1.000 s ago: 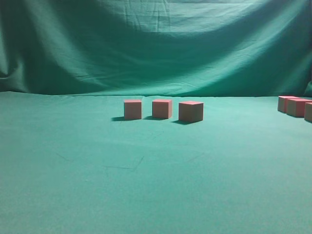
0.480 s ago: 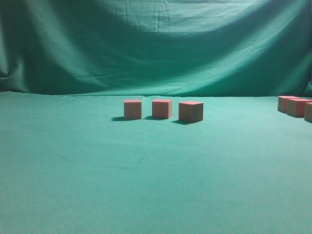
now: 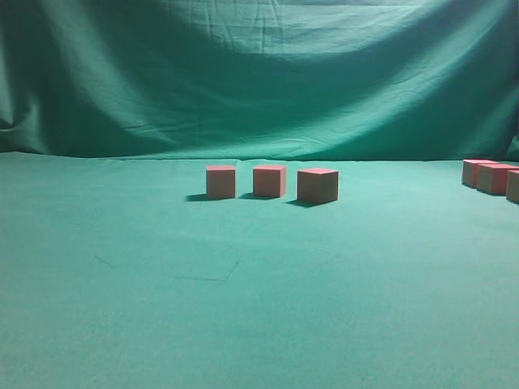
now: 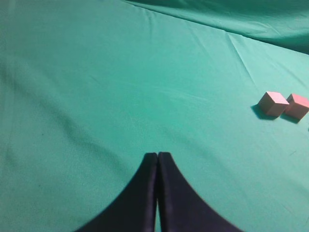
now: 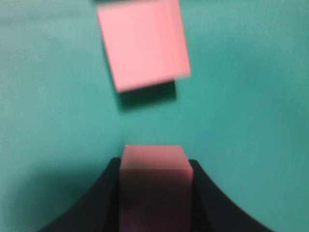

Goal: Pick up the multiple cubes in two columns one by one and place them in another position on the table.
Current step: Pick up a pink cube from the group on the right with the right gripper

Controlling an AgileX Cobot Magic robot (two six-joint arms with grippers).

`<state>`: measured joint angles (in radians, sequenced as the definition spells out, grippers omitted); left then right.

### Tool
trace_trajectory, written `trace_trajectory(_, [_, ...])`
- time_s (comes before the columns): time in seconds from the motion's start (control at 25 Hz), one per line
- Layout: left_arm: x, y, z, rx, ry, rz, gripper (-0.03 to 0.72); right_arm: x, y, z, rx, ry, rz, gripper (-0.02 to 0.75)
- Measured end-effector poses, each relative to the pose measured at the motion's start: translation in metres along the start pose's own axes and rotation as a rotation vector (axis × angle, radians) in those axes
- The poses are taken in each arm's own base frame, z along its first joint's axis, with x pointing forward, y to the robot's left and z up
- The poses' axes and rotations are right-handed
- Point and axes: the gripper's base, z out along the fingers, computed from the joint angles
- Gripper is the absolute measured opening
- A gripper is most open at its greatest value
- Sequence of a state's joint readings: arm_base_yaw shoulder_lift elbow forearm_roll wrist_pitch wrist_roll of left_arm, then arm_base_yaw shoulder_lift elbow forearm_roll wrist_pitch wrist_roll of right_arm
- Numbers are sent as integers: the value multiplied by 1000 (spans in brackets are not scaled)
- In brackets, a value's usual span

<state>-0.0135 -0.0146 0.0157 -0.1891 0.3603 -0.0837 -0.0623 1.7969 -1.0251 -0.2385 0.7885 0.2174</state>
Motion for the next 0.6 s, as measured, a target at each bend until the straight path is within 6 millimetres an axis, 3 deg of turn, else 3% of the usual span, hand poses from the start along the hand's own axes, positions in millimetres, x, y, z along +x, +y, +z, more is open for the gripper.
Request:
trace_trajectory(0.2, [0,0,0,0,0,0,0,15,-3,-21,-10,91,45,267])
trace_trajectory(0.36, [0,0,0,0,0,0,0,25,-5,-59,-54,30,87,267])
trace_trajectory(0.6, [0,0,0,0,0,0,0,49,31,-122,-237,-133,-47,267])
